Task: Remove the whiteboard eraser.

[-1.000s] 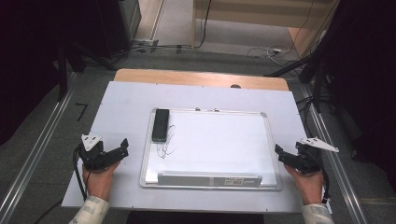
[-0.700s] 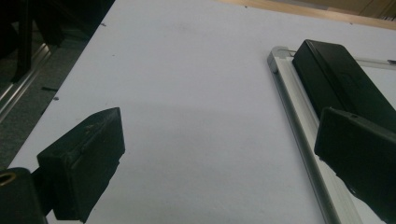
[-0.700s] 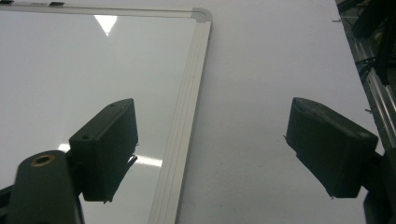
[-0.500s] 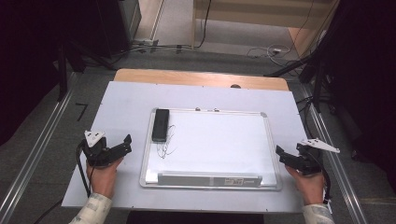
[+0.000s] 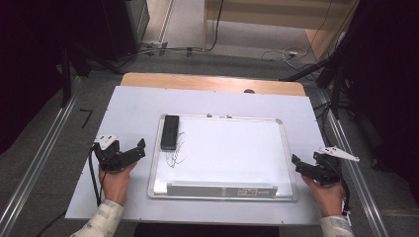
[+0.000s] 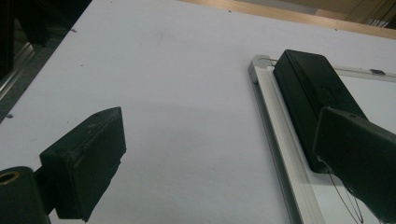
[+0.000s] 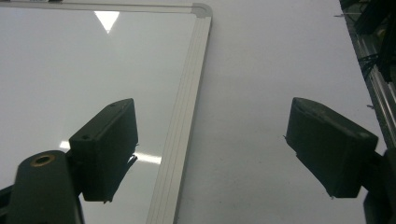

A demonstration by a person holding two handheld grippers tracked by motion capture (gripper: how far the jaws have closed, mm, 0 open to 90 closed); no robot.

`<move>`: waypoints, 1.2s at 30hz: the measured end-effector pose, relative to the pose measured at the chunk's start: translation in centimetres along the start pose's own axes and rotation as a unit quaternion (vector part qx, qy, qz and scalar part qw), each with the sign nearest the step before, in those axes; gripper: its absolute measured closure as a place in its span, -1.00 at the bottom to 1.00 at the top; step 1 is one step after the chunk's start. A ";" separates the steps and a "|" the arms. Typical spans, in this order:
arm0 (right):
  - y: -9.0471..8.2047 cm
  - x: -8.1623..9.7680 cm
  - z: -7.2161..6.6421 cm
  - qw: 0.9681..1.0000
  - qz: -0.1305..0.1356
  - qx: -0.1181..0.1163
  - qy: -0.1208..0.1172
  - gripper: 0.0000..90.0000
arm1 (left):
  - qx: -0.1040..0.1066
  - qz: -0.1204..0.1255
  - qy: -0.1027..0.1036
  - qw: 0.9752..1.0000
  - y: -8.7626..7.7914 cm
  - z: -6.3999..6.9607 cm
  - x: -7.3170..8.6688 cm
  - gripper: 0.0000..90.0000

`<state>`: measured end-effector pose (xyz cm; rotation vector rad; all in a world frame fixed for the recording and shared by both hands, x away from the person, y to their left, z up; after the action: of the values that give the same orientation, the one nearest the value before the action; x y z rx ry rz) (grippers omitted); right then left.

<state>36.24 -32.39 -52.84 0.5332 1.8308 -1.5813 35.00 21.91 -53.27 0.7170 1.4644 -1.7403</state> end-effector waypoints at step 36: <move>0.0 0.2 -0.1 1.000 -0.003 -0.012 0.004 -0.66 | 0.020 -0.027 0.038 0.999 4.2 6.2 -3.6 -0.88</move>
<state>36.06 -32.30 -52.93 0.5236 1.8566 -1.5605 40.76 16.21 -51.52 0.7791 1.5163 -1.8059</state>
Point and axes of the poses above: each handheld gripper's, and its own axes: y roughly forward along the jaws, x roughly out of its underside, z roughly to its right, the point moved 10 cm from there along y, roughly forward along the jaws, and after that the axes turned 5 degrees about -z, right-handed, at the moved point
